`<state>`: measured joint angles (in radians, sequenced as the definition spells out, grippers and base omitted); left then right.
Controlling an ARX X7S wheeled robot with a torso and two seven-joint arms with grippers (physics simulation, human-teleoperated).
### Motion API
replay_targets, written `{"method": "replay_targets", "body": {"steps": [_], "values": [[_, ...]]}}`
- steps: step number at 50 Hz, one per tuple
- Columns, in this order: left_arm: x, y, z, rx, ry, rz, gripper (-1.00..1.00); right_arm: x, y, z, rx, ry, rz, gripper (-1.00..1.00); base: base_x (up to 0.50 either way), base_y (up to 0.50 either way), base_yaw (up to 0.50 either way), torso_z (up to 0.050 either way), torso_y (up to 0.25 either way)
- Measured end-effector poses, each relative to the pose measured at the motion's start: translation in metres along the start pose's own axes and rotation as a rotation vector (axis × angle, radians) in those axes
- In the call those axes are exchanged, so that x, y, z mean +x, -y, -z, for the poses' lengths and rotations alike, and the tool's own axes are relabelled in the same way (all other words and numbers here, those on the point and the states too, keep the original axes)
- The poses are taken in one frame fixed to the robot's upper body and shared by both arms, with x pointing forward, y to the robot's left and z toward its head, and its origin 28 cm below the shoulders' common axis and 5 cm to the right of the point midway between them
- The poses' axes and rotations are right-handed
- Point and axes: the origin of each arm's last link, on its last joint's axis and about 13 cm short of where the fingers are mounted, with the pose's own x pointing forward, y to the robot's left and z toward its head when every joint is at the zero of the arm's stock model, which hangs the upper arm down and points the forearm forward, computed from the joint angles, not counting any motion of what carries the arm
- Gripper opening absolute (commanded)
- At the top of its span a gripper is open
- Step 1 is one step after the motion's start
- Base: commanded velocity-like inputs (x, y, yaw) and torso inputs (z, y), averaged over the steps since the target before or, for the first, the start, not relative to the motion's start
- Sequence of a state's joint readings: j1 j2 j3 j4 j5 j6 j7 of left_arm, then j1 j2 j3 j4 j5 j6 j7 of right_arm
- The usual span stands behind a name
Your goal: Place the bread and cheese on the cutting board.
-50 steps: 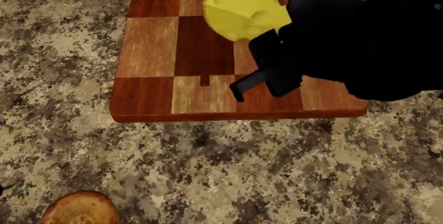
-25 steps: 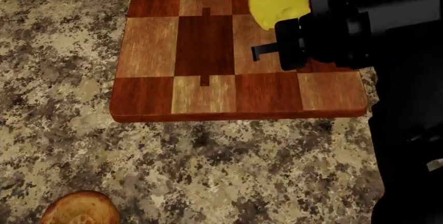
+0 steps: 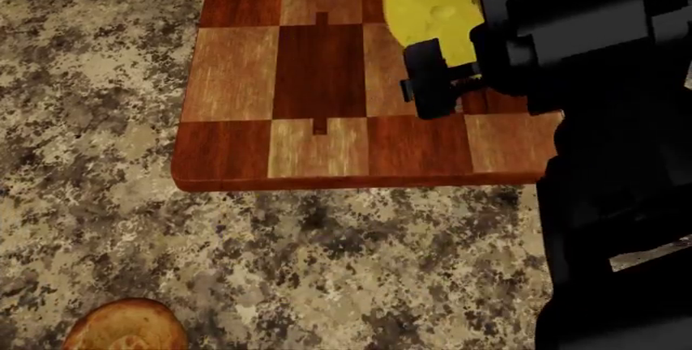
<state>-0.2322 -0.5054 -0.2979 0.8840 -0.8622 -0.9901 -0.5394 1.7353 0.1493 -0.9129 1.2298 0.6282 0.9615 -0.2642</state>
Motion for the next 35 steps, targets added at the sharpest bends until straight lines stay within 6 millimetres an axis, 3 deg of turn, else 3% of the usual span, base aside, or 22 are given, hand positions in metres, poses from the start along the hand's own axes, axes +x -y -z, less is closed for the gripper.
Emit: {"method": "replay_targets", "body": {"steps": [19,26,35], "values": [[0.0,0.001,0.0,0.001,-0.001,0.006,1.0,-0.022,-0.009,0.005,-0.061,0.023,-0.029,1.0,0.0,0.0,0.0,0.0,0.0],[0.0,0.002,0.0,0.001,-0.001,0.007,1.0,-0.046,-0.013,0.008,-0.083,0.08,-0.035,1.0,0.0,0.0,0.0,0.0,0.0],[-0.001,-0.001,-0.001,0.002,0.001,-0.002,1.0,-0.094,-0.013,0.012,-0.089,0.186,-0.018,1.0,0.0,0.0,0.0,0.0,0.0]]}}
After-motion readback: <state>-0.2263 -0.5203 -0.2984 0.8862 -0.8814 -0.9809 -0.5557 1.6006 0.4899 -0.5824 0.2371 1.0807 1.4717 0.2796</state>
